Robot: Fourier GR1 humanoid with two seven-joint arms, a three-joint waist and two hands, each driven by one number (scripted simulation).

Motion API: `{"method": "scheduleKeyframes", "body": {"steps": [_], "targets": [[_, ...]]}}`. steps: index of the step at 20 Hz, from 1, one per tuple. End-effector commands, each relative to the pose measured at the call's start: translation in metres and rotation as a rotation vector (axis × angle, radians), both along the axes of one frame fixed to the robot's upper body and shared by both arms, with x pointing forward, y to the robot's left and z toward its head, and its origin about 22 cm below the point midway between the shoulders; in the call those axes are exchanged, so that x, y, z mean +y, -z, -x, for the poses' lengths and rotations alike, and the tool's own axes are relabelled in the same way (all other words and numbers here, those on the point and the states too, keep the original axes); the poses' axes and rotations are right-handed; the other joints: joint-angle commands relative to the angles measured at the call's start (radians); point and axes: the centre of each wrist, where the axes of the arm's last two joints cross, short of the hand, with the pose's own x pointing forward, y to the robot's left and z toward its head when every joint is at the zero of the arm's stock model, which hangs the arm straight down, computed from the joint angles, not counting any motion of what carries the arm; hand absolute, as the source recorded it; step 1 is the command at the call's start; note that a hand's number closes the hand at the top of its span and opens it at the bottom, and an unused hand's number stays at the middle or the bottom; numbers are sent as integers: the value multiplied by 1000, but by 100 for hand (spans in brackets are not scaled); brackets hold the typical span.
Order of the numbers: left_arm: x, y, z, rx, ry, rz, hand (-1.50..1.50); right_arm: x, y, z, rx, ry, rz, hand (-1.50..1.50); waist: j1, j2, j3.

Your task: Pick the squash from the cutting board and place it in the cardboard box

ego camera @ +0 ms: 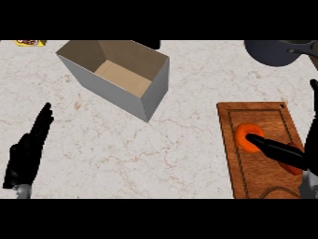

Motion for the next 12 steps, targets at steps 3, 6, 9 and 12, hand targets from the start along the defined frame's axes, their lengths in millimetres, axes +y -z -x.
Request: {"method": "scheduleKeyframes", "body": {"steps": [3,6,9,12], "targets": [[7,-5,-5,1,-5,-20,0,-42,24,56,71,100,320,-150,-5,-1,1],[1,1,-4,-5,23,-12,0,-55,-2,52,116,198,544,-150,0,0,-3],[-2,10,3,-3,14,-16,0,-71,-15,67,271,217,702,-150,3,0,-4],[7,9,-2,4,-5,-8,0,-73,-29,85,431,218,849,-150,-11,1,-8]]}}
